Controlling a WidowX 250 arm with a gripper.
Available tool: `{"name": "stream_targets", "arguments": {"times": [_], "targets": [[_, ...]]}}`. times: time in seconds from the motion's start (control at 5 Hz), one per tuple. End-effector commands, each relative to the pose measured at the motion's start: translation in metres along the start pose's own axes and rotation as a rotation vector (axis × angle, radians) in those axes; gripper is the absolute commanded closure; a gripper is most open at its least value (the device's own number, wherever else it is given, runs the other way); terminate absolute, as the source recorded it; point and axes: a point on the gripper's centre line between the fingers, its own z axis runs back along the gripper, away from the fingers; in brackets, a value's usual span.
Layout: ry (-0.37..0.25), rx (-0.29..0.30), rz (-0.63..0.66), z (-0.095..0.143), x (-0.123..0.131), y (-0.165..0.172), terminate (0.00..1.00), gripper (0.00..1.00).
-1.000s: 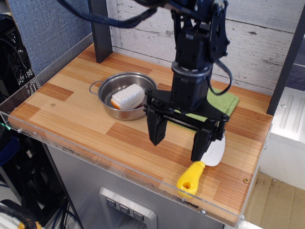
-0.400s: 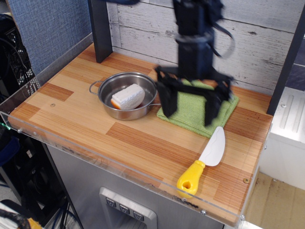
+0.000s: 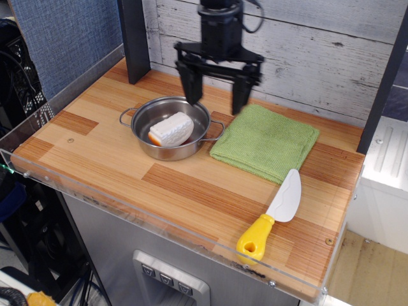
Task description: Move the mushroom stem middle left of table
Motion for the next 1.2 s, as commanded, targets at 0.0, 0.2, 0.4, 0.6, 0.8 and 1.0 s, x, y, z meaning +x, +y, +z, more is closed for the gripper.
{"name": "stream_targets", "arguments": {"times": [0.0,0.2,0.4,0.6,0.8,1.0], "targets": [[0.005,0.055,0.008,0.008,0.005,0.064,0.0,0.0],[0.015,0.032,0.009,0.007,-0.004,0.075,0.0,0.0],[0.039,0.027,0.011,0.0,-0.011,0.076,0.0,0.0],[0.074,-0.005,0.001,-0.015,-0.018,0.07,0.0,0.0],[0.1,-0.009,-0.029,-0.026,-0.023,0.056,0.0,0.0],[0.128,-0.015,-0.033,-0.04,-0.024,0.053,0.0,0.0]]}}
